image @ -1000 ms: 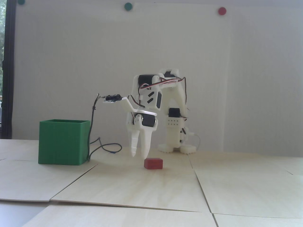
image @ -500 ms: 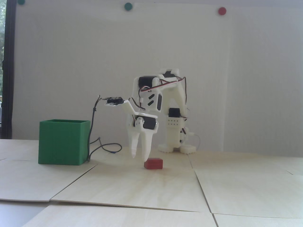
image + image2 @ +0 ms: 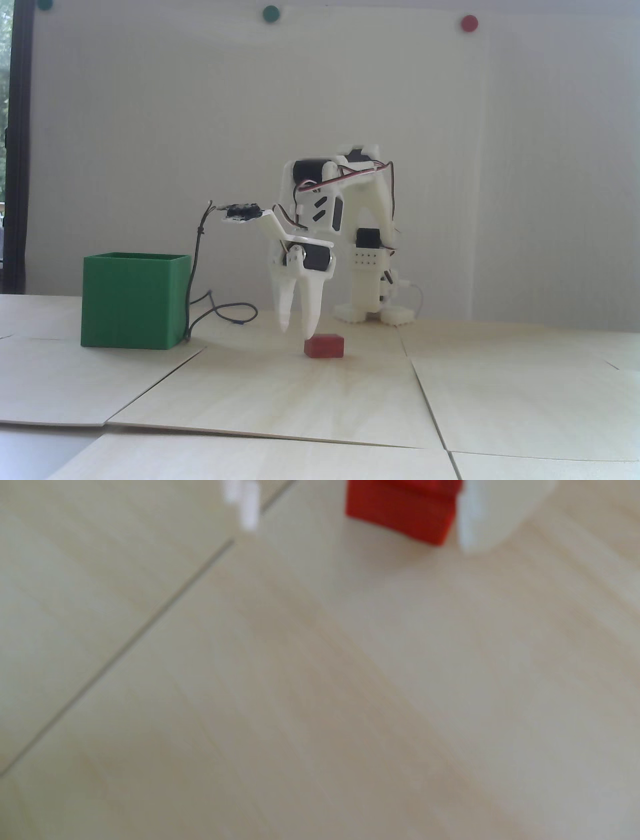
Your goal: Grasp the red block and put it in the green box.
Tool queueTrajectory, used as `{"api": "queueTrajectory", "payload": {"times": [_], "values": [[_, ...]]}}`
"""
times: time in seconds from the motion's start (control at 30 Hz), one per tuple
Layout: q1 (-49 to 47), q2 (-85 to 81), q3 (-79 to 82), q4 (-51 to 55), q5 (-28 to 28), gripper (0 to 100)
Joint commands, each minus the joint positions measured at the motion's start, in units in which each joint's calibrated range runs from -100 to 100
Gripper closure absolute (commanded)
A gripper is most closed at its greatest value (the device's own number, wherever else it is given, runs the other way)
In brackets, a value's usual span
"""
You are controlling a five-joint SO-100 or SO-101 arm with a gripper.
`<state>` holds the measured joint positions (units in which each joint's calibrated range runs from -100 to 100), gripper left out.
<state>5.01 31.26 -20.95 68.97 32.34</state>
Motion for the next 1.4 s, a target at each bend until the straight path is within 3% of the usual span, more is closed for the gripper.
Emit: {"api": "queueTrajectory", "payload": {"times": [0.0, 0.33, 0.67, 1.37], "values": [[-0.54, -11.24, -0.52, -0.25, 0.51, 79], [-0.38, -11.32, -0.61, -0.33, 0.46, 79], [0.10, -11.24, 3.74, -6.91, 2.90, 79], [0.18, -11.24, 7.55, -6.91, 3.16, 79]]}}
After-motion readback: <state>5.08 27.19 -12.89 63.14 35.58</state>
